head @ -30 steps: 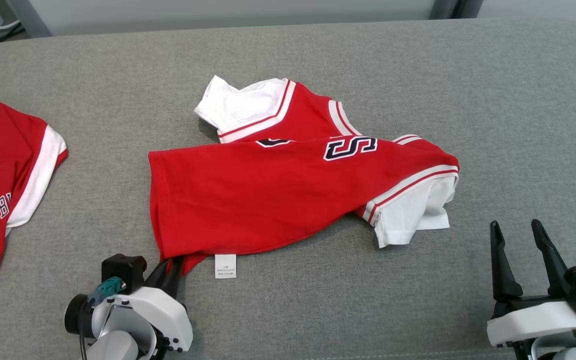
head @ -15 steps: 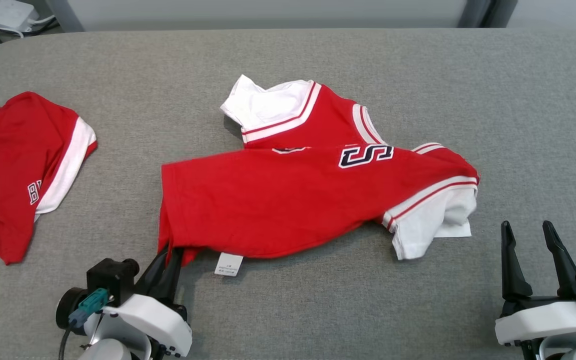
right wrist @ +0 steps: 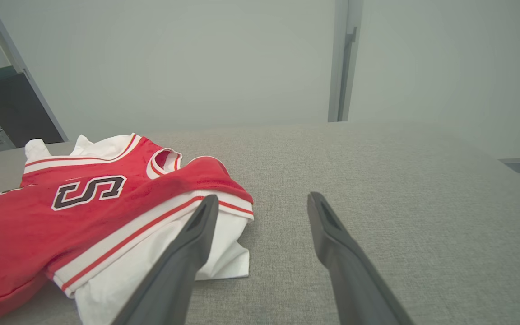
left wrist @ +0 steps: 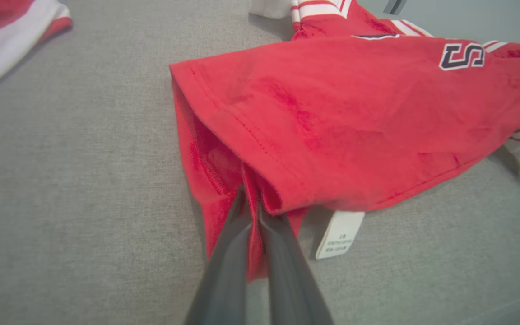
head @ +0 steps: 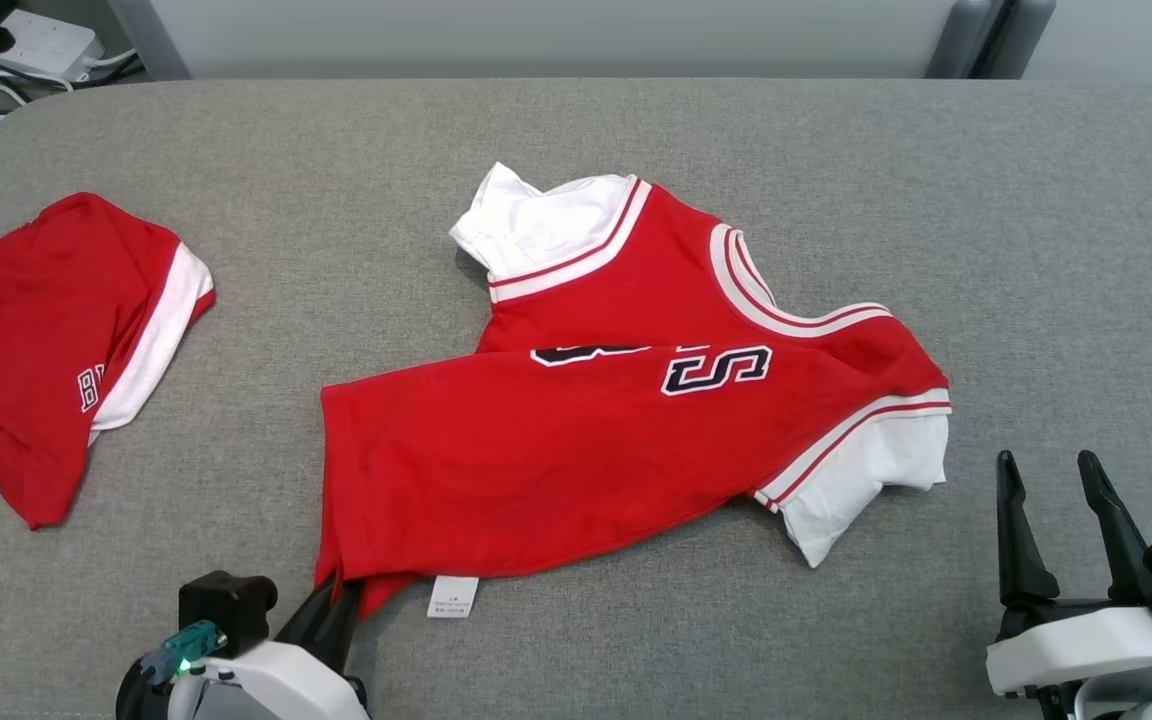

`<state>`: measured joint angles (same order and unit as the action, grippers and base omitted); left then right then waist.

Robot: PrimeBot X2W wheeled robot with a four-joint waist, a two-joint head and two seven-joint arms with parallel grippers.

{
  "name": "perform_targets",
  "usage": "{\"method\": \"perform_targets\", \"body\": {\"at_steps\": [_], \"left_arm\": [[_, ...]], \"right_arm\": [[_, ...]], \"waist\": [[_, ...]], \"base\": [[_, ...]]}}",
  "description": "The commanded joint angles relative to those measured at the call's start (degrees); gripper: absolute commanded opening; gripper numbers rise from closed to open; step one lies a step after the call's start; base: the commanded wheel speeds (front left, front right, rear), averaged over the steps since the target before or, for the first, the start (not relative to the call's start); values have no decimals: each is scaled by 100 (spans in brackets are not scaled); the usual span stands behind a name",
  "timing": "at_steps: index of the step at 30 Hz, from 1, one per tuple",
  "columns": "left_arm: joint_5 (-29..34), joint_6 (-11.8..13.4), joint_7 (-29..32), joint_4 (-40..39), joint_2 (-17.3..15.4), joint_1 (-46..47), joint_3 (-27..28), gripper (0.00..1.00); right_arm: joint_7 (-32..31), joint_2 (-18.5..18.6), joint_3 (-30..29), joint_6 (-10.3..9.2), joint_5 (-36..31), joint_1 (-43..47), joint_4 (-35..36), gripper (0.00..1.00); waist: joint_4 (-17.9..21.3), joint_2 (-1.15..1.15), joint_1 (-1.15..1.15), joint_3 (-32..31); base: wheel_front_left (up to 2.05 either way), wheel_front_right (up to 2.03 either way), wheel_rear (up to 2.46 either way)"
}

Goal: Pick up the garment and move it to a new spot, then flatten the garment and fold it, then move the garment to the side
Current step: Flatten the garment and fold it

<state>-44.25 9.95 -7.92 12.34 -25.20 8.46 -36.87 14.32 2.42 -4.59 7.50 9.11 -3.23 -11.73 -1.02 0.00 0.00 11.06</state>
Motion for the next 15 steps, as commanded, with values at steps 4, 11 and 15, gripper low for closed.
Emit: {"method": "perform_targets", "body": {"at_steps": [4,11,15], "left_arm": [[-270,-201,-22,333,-9,78,221,0],[-428,-163,-53,597,67,33,314,100],[-407,-37,-148,491,-12,-7,405,100]], "right_arm": [[68,106,95,-1,50,-37,128,100],[68,101,37,-1,52,32,132,100],[68,95,-9,-1,37,67,162,100]], "waist": [[34,0,0,-45],[15,0,0,-133],[-45,0,0,-184]], "base": [[0,0,0],[0,0,0],[0,0,0]]}}
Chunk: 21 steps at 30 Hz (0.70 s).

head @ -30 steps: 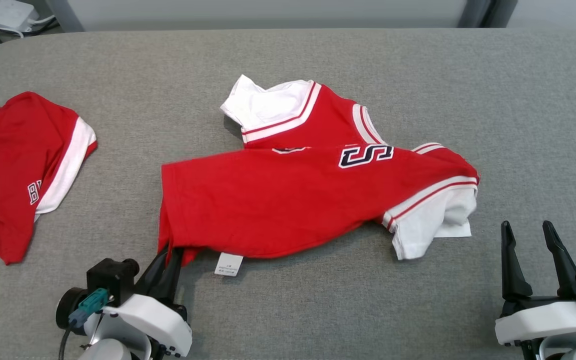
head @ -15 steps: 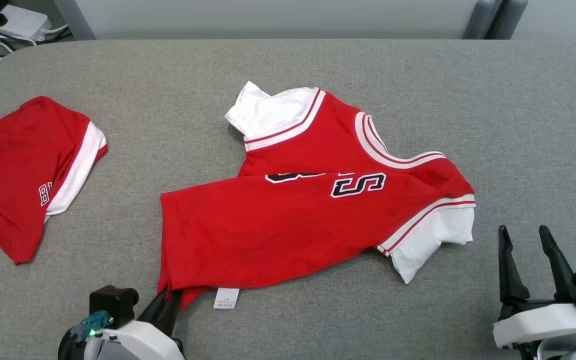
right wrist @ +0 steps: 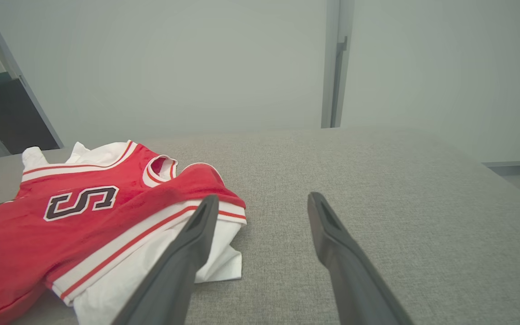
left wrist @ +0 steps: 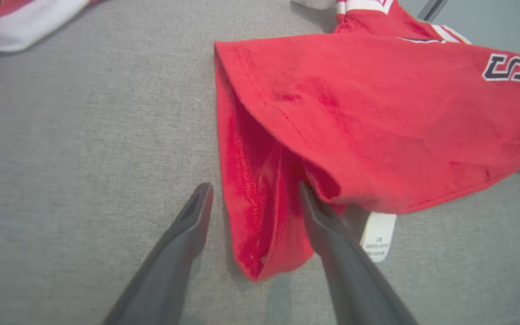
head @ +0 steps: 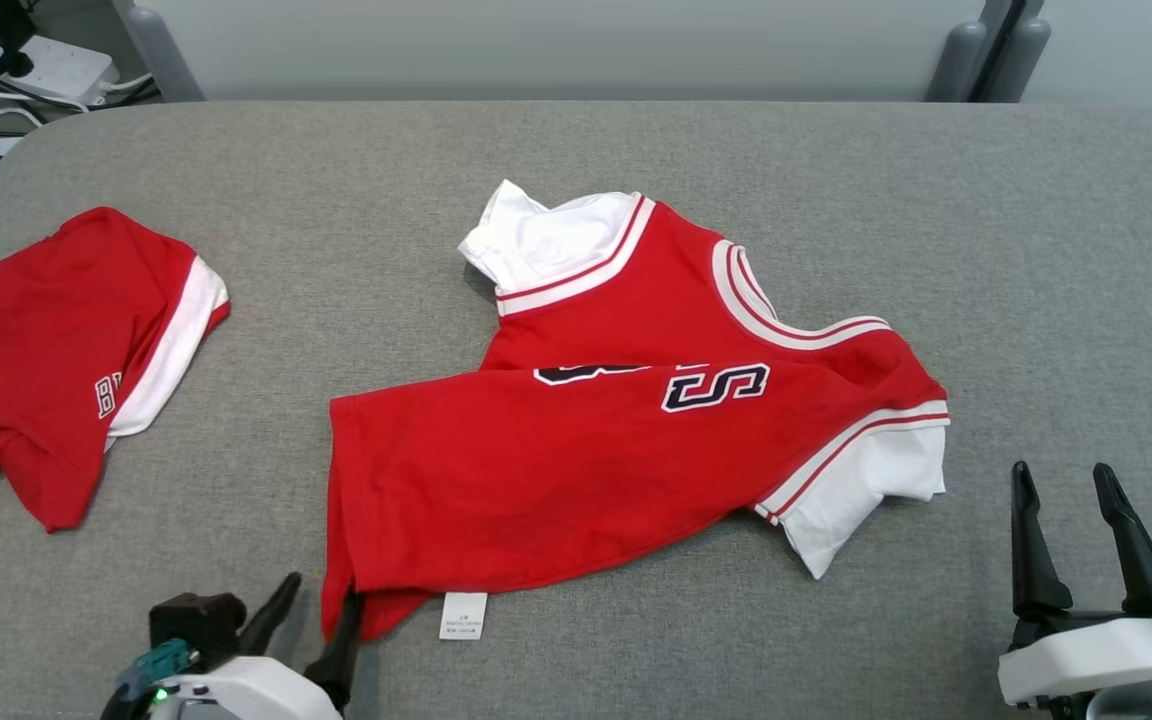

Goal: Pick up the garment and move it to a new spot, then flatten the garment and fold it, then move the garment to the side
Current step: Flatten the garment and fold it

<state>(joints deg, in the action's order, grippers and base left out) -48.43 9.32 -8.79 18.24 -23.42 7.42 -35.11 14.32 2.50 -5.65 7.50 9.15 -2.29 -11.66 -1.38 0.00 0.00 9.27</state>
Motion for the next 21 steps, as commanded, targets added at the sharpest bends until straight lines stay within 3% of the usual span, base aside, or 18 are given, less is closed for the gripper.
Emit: {"method": "perform_targets", "body": {"at_steps": [1,10,18,21], "left_arm": [[51,91,-129,-160,-229,99,274,100],[402,707,-470,-1195,-546,-26,698,100],[886,1500,-424,-2283,-745,-304,710,100],[947,1660,-395,-2490,-767,-438,687,100]], "right_arm": [[68,87,80,-1,31,-25,163,100],[68,99,-166,-1,-71,10,296,100],[68,148,-281,-1,-259,117,372,100],[68,148,-254,-1,-333,230,361,100]], "waist": [[-28,0,0,-14],[-130,0,0,-194],[-9,0,0,-439],[43,0,0,-533]], "base": [[0,0,0],[0,0,0],[0,0,0],[0,0,0]]}}
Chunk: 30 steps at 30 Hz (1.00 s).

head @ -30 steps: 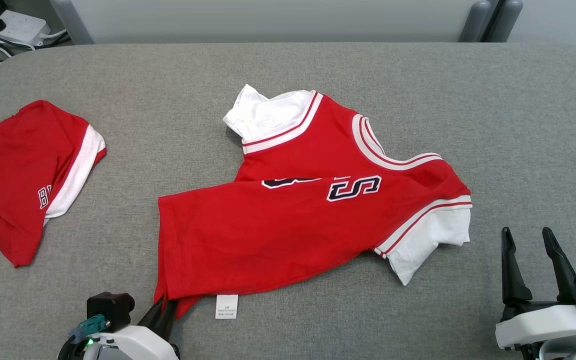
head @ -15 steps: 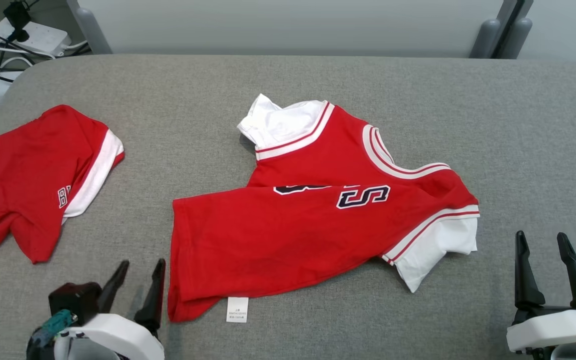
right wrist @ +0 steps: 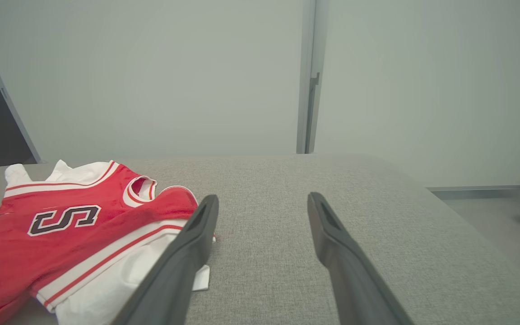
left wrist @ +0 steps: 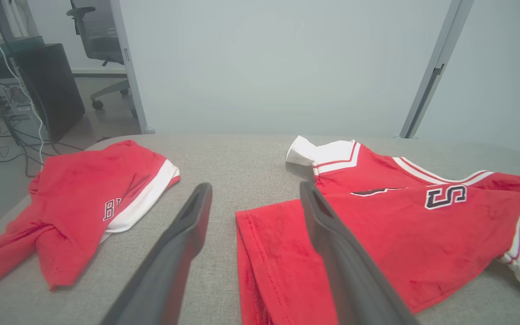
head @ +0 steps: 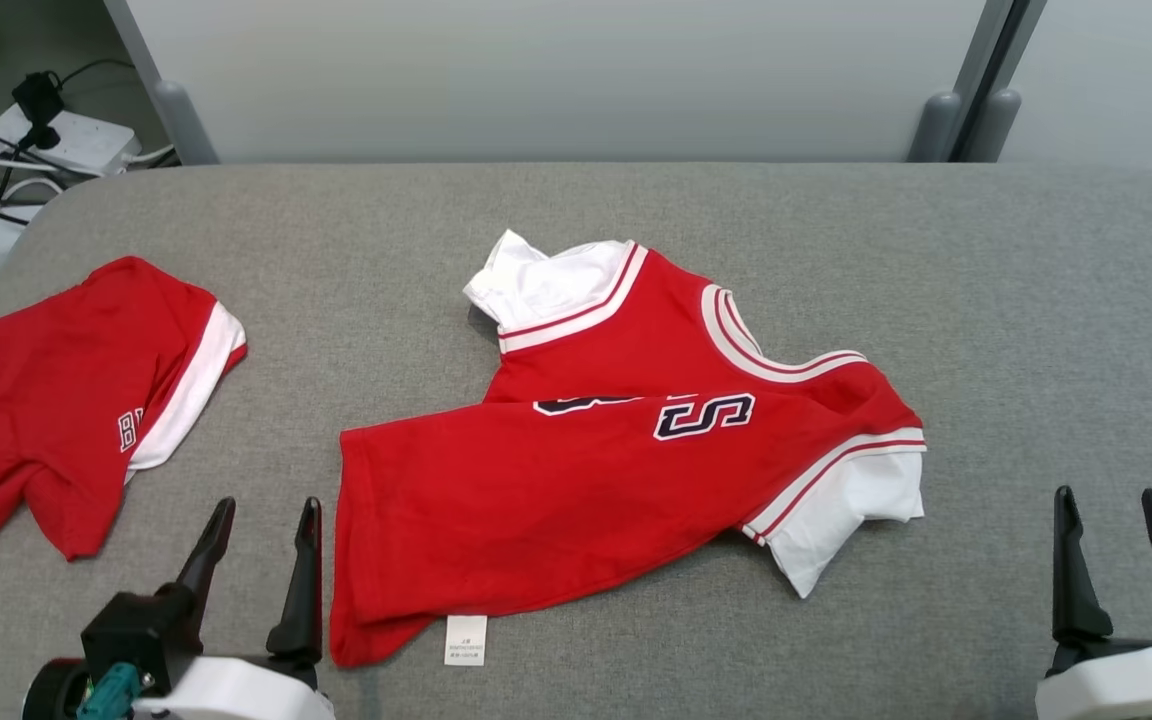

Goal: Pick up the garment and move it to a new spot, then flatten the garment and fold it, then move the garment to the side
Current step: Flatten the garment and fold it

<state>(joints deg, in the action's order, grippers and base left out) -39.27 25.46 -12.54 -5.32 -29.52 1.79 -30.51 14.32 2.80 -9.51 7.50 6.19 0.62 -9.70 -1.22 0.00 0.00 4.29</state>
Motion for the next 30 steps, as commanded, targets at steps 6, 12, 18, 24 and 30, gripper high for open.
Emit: {"method": "perform_targets", "body": {"at_steps": [6,12,18,24,30], "left_arm": [[10,290,8,-309,-56,-175,171,100],[-45,326,66,-296,-50,-317,124,100],[-95,263,108,-234,-22,-335,56,100],[-131,185,128,-123,24,-279,-1,100],[-178,113,174,-53,52,-230,-52,100]], "right_arm": [[68,87,196,-1,-66,215,93,100],[33,56,264,-1,-51,397,33,100],[25,40,302,-1,-20,421,20,100],[25,31,347,-1,-1,318,5,100],[30,28,345,-1,-6,254,-8,100]], "waist": [[117,0,0,-203],[118,0,0,-333],[113,0,0,-344],[120,0,0,-310],[119,0,0,-284]], "base": [[0,0,0],[0,0,0],[0,0,0],[0,0,0],[0,0,0]]}}
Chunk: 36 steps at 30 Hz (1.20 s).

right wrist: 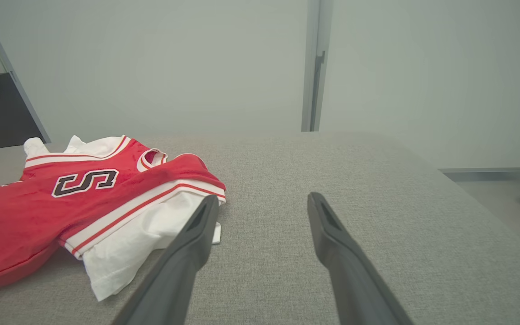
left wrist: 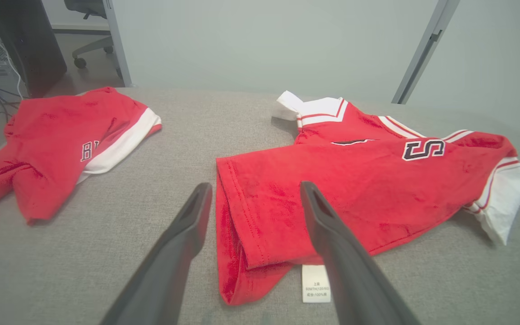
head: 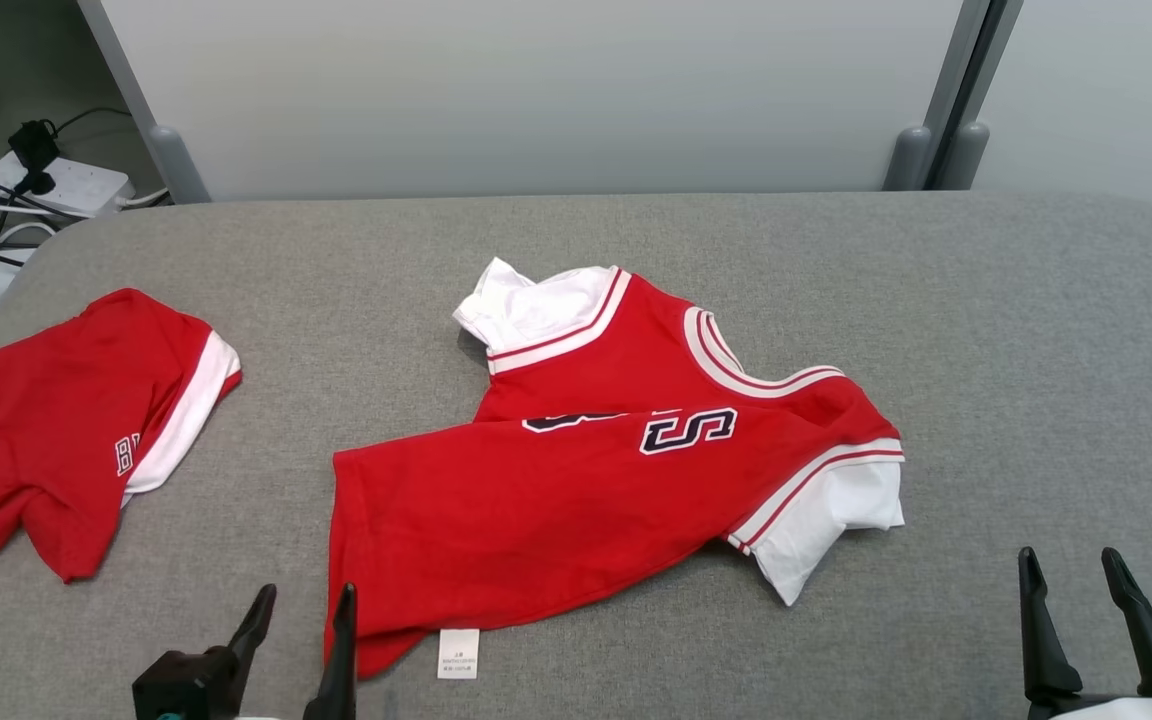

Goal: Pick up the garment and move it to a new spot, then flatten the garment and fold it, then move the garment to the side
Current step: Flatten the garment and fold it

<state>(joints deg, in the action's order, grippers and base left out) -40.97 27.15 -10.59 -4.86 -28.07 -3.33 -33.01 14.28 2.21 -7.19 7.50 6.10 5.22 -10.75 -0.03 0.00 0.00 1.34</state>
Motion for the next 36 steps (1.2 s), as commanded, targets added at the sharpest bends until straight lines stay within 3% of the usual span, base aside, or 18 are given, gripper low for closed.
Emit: {"method": "perform_targets", "body": {"at_steps": [1,8,19,36], "left_arm": [[-24,-80,6,-89,-87,300,181,100],[-159,-403,309,220,22,580,-55,100],[-398,-807,315,1007,235,933,-83,100],[-401,-810,187,1133,306,1078,-58,100]], "right_arm": [[35,87,111,-1,5,-226,97,100],[14,200,315,-1,33,-562,-70,100],[43,491,872,-1,208,-1480,-984,100],[70,589,1173,-1,367,-2026,-1707,100]], "waist": [[-1,0,0,39],[22,0,0,319],[179,0,0,895],[45,0,0,1242]], "base": [[0,0,0],[0,0,0],[0,0,0],[0,0,0]]}}
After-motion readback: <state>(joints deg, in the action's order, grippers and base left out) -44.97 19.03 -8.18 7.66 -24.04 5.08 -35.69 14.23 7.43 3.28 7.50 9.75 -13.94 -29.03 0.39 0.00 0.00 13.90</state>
